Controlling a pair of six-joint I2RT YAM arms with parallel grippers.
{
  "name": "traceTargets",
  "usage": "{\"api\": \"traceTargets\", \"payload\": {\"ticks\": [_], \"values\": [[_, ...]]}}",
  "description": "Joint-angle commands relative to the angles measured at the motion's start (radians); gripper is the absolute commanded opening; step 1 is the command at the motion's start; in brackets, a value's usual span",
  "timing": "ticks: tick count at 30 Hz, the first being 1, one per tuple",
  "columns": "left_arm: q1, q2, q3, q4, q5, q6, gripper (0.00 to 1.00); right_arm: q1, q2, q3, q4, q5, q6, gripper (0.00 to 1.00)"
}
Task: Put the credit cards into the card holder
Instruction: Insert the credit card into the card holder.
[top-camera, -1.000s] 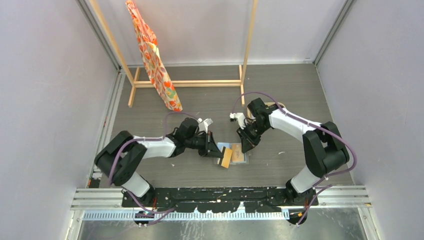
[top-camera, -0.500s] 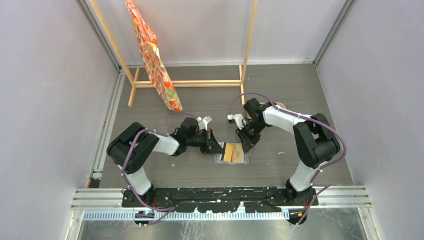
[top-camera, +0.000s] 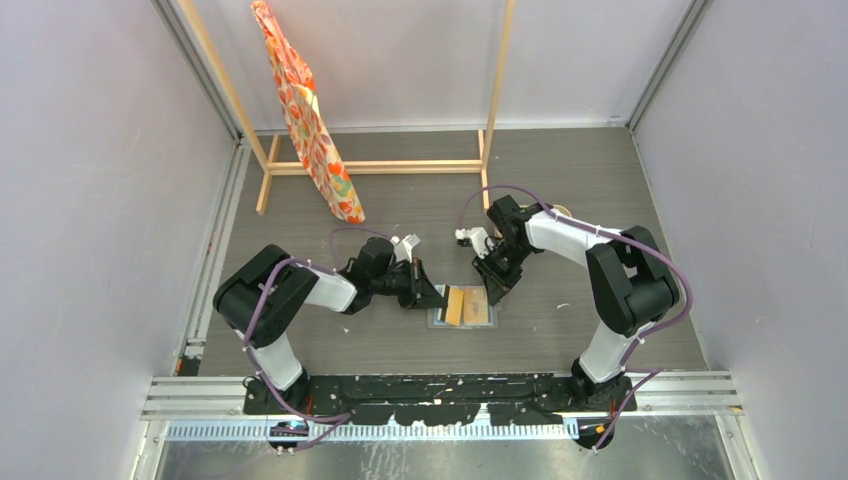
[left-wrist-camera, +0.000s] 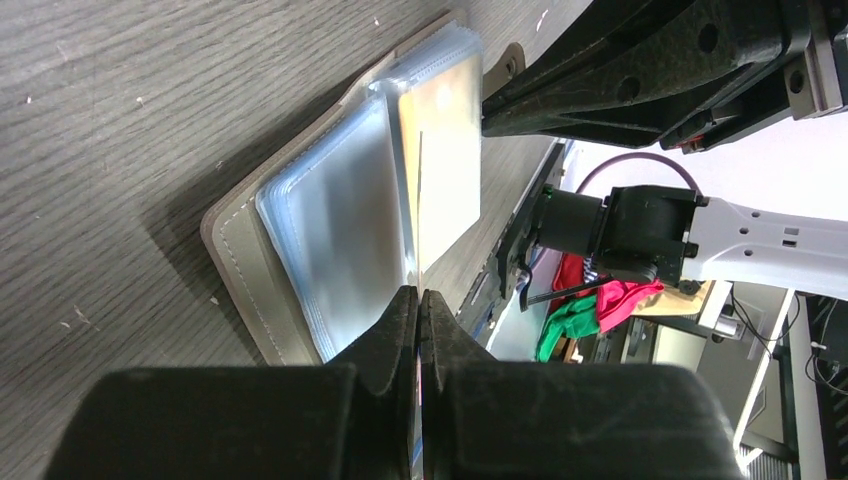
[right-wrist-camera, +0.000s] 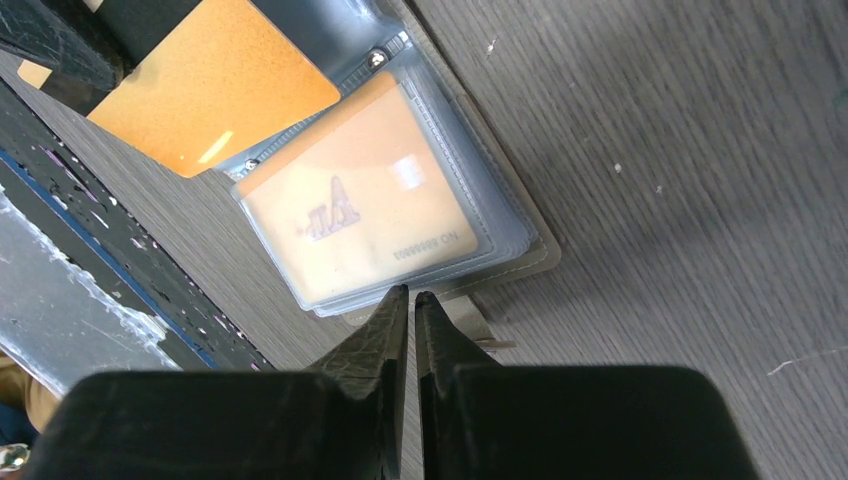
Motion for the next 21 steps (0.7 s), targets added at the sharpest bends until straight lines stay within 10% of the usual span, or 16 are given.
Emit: {"api": "traceTargets", "payload": {"ticks": [1, 21], "values": [[0.006, 0.0, 0.009, 0.042, -0.007, -0.004, 0.0, 0.005, 0.001, 0.032, -0.007, 0.009, 0.008, 0.12], [0.005, 0.029, -0.009, 0.136, -0.009, -0.032, 0.0, 0.006, 0.012, 0.035, -0.014, 0.006, 0.007, 0.12]]}}
